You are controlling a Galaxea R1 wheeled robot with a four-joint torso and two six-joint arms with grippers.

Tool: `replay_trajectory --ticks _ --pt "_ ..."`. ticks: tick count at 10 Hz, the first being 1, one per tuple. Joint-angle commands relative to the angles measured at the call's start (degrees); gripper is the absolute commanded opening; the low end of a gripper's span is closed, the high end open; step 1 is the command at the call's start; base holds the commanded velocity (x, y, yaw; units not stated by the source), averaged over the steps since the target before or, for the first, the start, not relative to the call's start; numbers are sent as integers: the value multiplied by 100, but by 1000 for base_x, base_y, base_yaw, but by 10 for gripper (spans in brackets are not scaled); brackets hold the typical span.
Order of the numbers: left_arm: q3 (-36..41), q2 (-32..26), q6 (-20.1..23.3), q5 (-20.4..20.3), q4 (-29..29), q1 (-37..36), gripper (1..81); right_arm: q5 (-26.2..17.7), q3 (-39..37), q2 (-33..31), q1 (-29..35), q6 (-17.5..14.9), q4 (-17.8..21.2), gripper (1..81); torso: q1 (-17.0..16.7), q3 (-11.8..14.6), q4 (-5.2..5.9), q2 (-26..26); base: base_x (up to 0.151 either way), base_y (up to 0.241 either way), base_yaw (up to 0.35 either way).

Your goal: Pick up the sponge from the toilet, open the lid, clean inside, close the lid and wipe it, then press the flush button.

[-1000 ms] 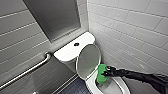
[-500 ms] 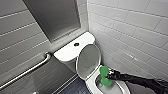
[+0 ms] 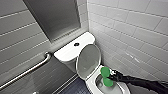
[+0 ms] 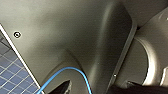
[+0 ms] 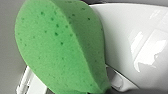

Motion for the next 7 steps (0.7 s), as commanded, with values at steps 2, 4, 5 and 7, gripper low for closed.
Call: replay_trajectory --ticks 2,4,5,7 --pt "0 20 42 480 -11 133 811 183 1339 -1147 676 242 73 10 0 0 0 0 0 0 0" --pt "0 46 50 479 -11 133 811 192 1568 -1324 615 242 82 10 0 0 0 0 0 0 0" --pt "0 55 42 479 -11 133 811 253 1640 -1412 492 242 126 10 0 0 0 0 0 0 0" --pt "0 90 51 479 -3 133 811 482 1745 -1588 254 242 337 10 0 0 0 0 0 0 0"
